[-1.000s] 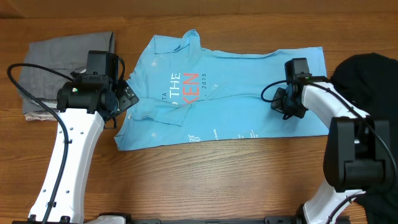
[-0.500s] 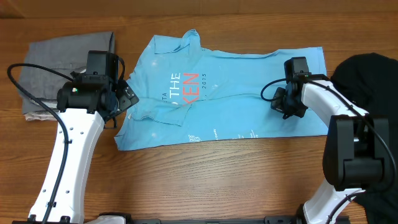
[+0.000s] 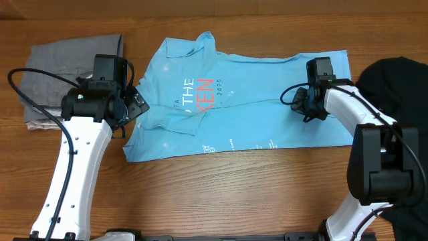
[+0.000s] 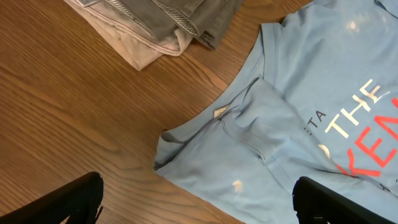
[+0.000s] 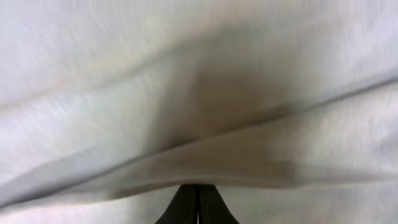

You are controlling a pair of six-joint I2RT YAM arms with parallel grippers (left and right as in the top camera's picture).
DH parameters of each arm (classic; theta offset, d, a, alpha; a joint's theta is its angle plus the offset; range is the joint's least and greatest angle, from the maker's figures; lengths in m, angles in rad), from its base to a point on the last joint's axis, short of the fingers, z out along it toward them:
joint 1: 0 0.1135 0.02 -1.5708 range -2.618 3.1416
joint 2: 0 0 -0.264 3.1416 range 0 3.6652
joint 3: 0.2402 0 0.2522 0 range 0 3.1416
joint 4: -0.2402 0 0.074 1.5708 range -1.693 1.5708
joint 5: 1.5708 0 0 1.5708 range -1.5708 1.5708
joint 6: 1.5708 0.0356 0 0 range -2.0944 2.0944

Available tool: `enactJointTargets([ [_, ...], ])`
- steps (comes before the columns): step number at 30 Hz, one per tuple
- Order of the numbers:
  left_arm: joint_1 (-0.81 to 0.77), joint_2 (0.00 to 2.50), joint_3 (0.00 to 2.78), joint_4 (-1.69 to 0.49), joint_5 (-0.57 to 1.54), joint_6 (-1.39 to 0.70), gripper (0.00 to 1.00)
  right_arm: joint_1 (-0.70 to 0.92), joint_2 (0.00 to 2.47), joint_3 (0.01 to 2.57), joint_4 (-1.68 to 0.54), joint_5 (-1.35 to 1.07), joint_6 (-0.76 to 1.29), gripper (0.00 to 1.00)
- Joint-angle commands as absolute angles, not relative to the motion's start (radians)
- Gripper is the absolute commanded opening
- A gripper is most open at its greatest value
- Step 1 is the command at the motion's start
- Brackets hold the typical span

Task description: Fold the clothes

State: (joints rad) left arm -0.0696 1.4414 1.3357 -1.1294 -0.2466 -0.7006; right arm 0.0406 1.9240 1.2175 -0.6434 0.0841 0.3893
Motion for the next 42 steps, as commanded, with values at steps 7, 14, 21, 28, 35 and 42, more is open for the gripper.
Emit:
enactJointTargets([
  [7, -0.066, 1.446, 1.338, -1.126, -0.253, -0.703, 1.00, 0.038, 1.939, 1.245, -0.580, 0.166, 0.394, 0.09],
  [14, -0.066, 1.446, 1.338, -1.125, -0.253, -0.703, 1.00, 0.038, 1.947, 1.243, -0.466, 0.187, 0.335, 0.19],
  [21, -0.066, 1.446, 1.338, -1.125, -0.253, -0.703, 1.00, 0.021, 1.931, 1.292, -0.432, 0.194, 0.230, 0.34],
  [28, -0.066, 1.446, 1.338, -1.126, -0.253, -0.703, 1.00, -0.030, 1.787, 1.449, -0.672, 0.183, 0.232, 0.38],
  [35, -0.066, 1.446, 1.338, -1.126, -0.253, -0.703, 1.00, -0.115, 1.746, 1.449, -0.949, 0.182, 0.377, 0.04],
  [42, -0.066, 1.446, 1.338, -1.126, -0.253, -0.703, 1.00, -0.164, 1.808, 1.290, -0.883, 0.103, 0.394, 0.04],
])
